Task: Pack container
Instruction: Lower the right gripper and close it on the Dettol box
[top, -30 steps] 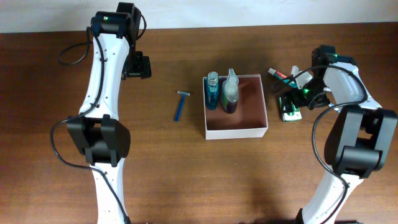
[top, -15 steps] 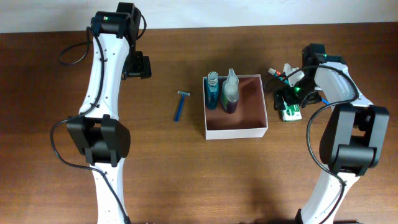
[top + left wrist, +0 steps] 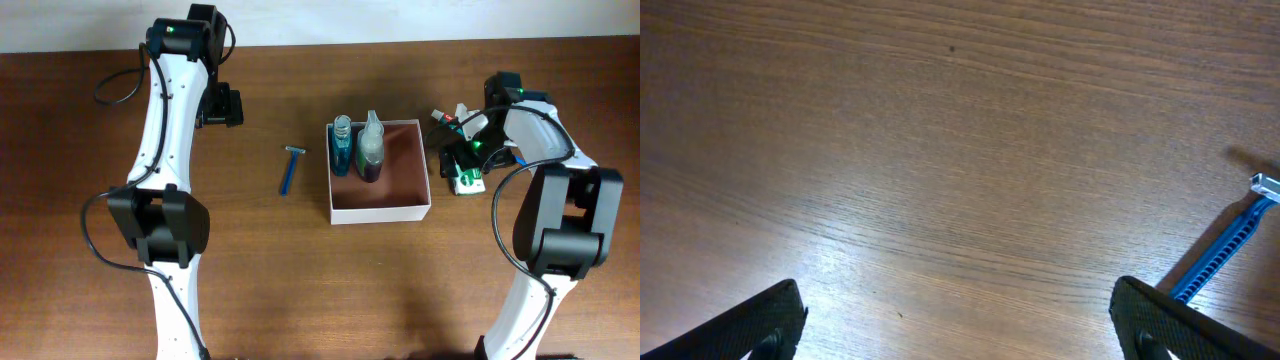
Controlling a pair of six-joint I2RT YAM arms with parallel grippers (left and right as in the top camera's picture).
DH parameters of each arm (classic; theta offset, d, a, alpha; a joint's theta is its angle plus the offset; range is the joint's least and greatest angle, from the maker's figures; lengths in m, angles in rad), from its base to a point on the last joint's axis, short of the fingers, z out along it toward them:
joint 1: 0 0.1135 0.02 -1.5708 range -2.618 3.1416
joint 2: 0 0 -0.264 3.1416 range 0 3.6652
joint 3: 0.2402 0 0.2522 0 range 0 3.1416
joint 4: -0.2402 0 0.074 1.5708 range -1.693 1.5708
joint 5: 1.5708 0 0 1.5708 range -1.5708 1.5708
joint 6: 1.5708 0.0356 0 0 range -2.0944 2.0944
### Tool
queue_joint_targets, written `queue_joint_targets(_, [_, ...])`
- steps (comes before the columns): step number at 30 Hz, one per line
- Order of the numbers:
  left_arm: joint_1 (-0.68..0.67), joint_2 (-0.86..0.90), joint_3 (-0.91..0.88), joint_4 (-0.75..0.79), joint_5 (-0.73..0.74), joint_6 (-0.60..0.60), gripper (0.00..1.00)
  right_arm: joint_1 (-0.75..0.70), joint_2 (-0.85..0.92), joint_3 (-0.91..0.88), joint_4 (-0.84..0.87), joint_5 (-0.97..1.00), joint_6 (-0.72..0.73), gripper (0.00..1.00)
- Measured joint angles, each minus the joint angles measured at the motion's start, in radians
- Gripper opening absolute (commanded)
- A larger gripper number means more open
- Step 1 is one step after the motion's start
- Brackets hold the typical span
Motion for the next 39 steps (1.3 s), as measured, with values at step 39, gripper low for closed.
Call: queue_joint_targets(39, [0.0, 0.0, 0.0, -0.008, 0.0, 0.0, 0.99, 0.0, 0.025, -0.008, 0.029, 0.034, 0.124, 0.99])
